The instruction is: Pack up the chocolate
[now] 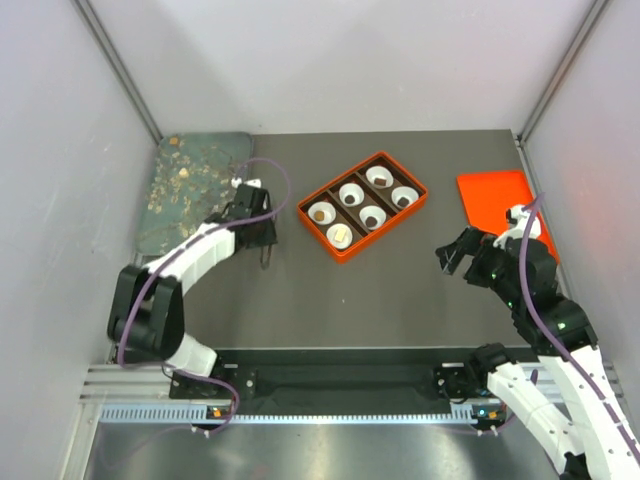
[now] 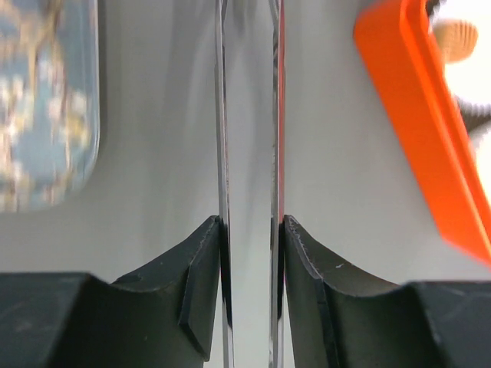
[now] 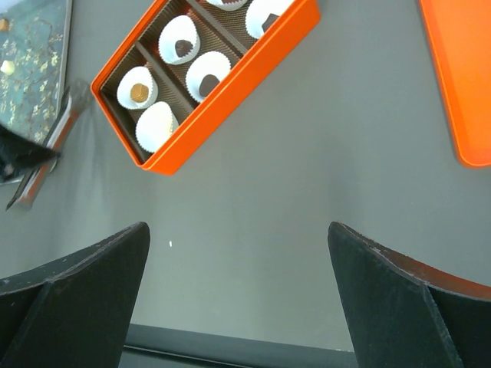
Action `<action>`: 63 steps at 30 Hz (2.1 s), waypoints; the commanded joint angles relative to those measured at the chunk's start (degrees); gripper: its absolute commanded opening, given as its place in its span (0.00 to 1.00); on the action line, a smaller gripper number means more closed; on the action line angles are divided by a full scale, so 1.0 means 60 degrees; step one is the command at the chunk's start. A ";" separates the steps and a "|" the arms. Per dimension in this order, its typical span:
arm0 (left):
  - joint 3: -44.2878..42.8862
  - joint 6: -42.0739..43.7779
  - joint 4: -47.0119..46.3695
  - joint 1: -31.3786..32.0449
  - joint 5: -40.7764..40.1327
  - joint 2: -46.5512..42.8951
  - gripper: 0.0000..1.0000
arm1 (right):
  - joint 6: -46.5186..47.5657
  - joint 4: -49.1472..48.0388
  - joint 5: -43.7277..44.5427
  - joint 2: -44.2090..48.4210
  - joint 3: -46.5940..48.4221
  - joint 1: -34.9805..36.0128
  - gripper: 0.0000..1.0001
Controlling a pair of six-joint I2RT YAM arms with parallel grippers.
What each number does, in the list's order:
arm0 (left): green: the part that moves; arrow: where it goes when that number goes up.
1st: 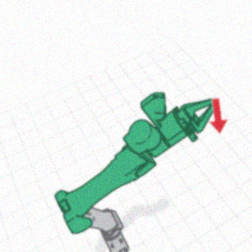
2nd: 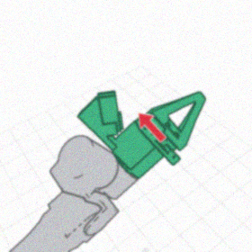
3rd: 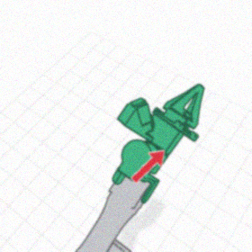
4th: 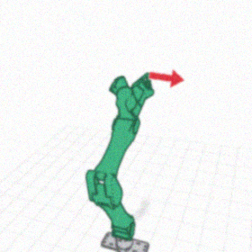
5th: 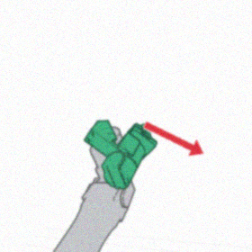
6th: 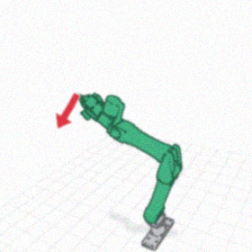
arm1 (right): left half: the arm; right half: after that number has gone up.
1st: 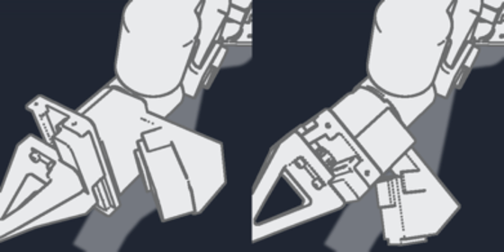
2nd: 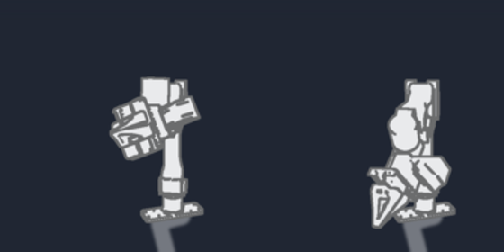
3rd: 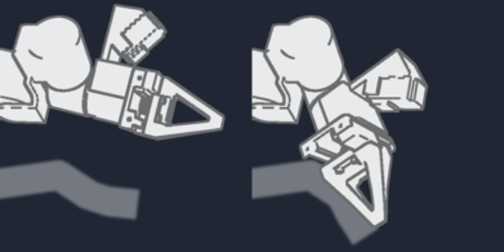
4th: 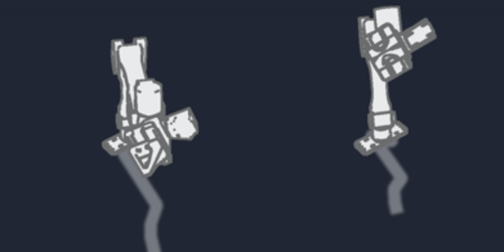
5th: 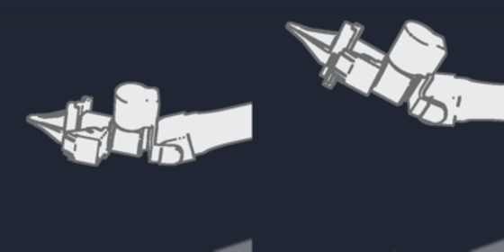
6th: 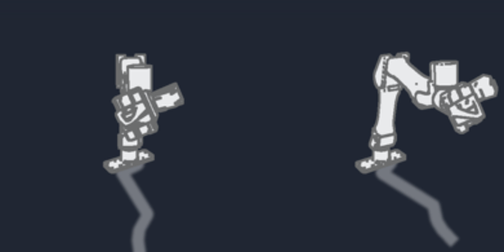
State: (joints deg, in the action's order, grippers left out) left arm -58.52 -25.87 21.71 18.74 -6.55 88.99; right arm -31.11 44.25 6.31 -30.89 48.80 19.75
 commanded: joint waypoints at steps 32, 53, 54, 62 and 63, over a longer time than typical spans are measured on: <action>0.4393 -0.2222 -0.0734 0.2091 0.0358 -0.3422 0.63 | -0.0146 0.0140 -0.0494 0.0535 0.0232 0.0092 1.00; 0.2167 -0.1578 0.1742 0.2076 -0.0638 -0.4664 0.99 | -0.0030 0.0081 0.0516 -0.1924 0.1915 0.0092 1.00; 0.1963 -0.1389 0.1757 0.2076 -0.0565 -0.4825 0.99 | 0.0058 0.0023 0.0734 -0.2448 0.1974 0.0092 1.00; 0.1346 0.0004 0.0483 0.2076 0.2963 -0.5867 0.99 | 0.1725 -0.0065 0.2363 -0.6272 0.4445 -0.0228 0.80; 0.1186 0.0106 0.0511 0.2076 0.3430 -0.5838 0.99 | 0.1888 -0.0094 0.2014 -0.7045 0.4711 -0.0389 0.74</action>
State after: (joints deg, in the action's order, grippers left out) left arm -48.47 -29.61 28.60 31.16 3.64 54.11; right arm -25.10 45.54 15.90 -66.81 70.32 19.09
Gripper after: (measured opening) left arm 0.991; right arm 0.782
